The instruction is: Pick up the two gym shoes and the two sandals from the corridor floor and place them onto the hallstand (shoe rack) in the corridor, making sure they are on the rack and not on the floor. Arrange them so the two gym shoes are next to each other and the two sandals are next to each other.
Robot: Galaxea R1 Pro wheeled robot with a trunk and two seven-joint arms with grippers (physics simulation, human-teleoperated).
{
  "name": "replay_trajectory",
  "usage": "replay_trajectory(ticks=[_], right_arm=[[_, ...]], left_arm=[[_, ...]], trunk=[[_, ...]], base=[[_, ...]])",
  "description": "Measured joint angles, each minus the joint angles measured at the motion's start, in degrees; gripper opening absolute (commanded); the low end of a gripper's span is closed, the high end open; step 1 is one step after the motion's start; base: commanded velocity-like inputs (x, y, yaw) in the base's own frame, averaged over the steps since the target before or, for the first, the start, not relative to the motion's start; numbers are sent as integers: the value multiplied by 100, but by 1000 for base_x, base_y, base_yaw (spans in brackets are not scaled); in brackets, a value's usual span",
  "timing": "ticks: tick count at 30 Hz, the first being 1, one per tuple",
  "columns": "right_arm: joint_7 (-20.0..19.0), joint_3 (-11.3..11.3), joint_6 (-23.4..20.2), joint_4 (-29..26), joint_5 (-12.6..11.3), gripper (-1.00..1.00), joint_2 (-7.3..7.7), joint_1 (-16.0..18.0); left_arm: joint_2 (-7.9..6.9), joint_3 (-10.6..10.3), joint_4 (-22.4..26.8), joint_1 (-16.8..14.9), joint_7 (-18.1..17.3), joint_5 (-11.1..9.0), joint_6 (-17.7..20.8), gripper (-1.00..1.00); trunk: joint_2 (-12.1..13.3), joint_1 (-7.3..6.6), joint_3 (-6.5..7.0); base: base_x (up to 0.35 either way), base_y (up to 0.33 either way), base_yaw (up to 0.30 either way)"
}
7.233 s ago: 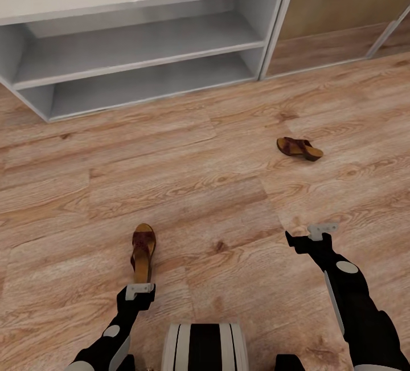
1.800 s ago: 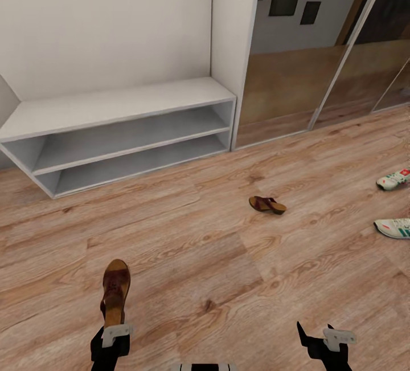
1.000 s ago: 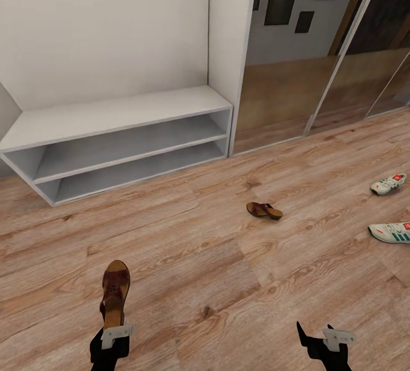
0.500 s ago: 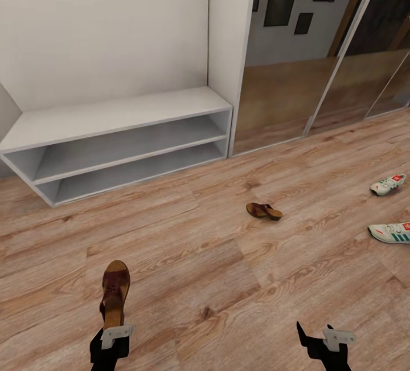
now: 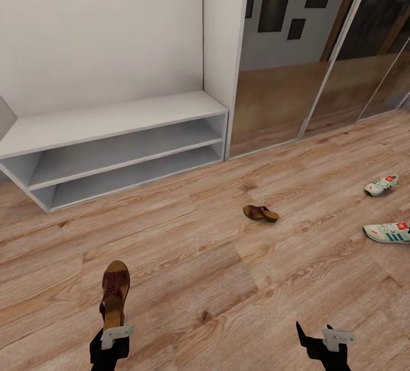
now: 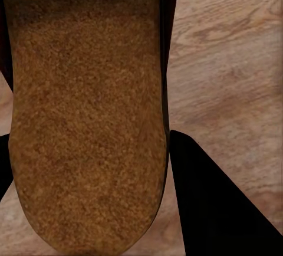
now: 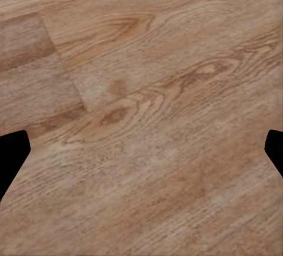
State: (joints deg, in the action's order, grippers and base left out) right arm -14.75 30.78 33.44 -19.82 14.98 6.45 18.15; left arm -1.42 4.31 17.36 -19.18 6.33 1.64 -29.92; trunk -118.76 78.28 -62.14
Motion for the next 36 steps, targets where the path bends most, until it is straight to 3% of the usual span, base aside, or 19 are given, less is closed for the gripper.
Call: replay_trajectory(ticks=[36], right_arm=[[0, -5, 0, 0, 0, 100, -9, 3]], left_arm=[[0, 0, -9, 0, 1, 0, -1, -100]], trunk=[[0, 1, 7]], base=[[9, 0, -1]])
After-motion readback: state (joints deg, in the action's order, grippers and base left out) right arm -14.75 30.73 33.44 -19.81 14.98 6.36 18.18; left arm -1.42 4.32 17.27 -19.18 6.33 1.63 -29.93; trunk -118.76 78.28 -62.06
